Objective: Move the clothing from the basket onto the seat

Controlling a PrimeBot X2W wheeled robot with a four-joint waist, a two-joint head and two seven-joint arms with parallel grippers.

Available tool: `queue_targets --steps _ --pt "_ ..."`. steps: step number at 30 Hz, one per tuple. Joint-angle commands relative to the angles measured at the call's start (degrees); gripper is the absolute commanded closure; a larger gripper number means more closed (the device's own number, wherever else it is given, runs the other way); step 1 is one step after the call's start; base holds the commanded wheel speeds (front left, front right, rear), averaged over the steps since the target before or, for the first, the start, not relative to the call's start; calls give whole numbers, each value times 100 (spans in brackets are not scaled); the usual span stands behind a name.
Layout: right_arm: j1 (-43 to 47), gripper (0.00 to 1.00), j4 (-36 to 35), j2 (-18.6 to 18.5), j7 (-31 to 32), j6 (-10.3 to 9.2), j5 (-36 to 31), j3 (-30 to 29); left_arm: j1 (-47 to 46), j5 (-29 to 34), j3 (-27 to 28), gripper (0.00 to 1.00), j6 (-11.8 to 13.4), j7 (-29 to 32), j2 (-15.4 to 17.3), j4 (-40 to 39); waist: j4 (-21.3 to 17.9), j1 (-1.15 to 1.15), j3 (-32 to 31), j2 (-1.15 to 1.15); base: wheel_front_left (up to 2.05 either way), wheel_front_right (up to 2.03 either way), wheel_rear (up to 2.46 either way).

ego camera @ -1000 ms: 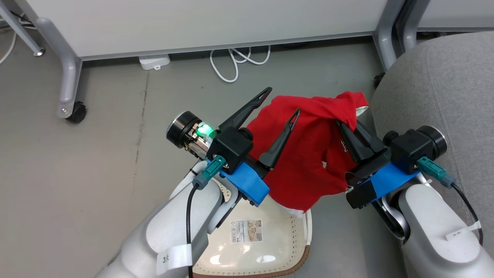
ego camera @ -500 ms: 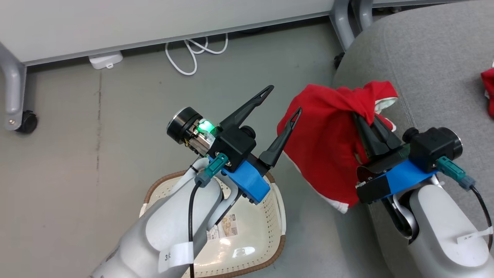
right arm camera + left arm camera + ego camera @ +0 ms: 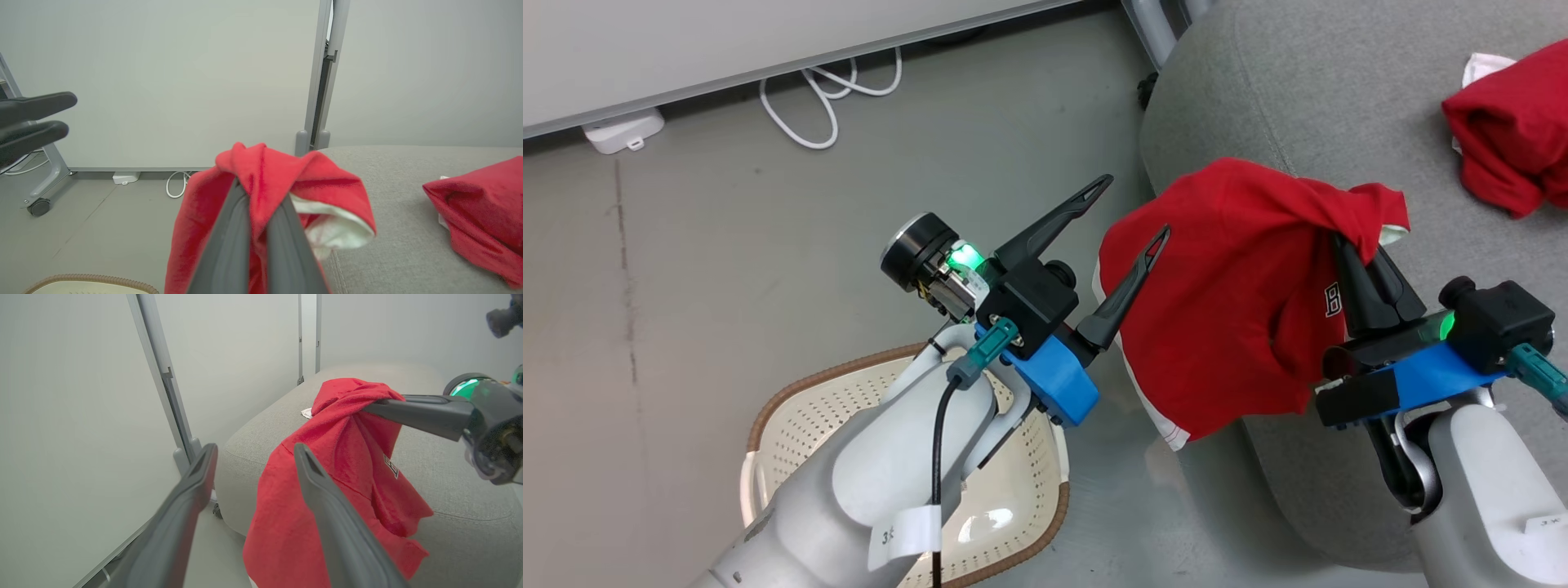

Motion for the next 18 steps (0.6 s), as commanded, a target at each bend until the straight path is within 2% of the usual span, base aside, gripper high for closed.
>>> queue_targets --steps 1,18 --pt "90 100 -45 57 -5 1 -24 -100 -77 40 -23 0 -11 36 28 -5 -172 0 70 0 0 0 0" --pt "515 100 -164 357 -4 1 -75 -682 -188 37 -275 0 -70 144 50 2 -777 0 265 0 0 0 0"
